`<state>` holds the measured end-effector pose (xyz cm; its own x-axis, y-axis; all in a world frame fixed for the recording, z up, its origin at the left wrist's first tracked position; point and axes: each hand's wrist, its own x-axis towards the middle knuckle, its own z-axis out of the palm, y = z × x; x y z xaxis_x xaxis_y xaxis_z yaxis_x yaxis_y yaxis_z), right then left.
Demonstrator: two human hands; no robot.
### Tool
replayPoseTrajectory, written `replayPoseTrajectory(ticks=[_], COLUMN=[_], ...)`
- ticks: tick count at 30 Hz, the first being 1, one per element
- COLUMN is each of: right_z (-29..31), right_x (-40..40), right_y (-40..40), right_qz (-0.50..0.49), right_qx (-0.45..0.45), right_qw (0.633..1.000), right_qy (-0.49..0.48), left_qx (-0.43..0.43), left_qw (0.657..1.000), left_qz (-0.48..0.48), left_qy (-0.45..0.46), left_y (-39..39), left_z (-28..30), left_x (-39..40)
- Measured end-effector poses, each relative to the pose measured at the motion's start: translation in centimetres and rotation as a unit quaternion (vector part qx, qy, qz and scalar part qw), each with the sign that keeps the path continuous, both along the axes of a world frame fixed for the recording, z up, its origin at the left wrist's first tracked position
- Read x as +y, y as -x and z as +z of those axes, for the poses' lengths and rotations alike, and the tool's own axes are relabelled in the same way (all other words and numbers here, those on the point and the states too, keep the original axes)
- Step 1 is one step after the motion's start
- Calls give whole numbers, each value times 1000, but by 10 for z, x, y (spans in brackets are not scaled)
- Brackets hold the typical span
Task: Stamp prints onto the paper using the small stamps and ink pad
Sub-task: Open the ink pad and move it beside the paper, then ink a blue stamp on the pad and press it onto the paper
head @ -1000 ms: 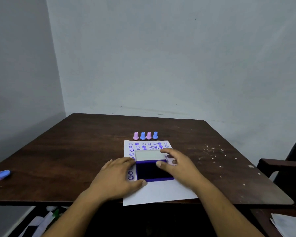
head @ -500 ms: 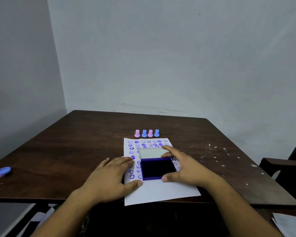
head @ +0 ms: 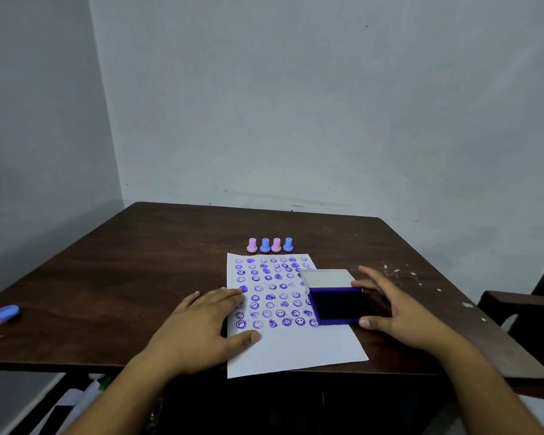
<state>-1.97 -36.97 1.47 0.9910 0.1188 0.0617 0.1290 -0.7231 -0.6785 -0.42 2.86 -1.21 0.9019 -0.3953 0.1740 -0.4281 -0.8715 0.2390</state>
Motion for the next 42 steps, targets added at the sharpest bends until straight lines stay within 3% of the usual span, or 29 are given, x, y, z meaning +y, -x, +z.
replayPoseTrajectory(ticks=[17,23,30,42], right_z=[-5,5,33,38], right_x=[-9,-5,25,88], right_y=[2,0,-48,-147], right_qz=[-34,-66,-121,-71], right_qx=[-1,-43,-139,-127], right_qw=[999,990,983,985], right_qy=[-43,-118,-17,95], left_qx=[-5,-10,-10,-24], left_qw=[1000,999,999,999], left_qz=[18,24,26,20], left_qy=[17,25,29,39], left_y=[1,1,3,6], left_z=[1,-1,2,5], left_x=[0,1,0,0])
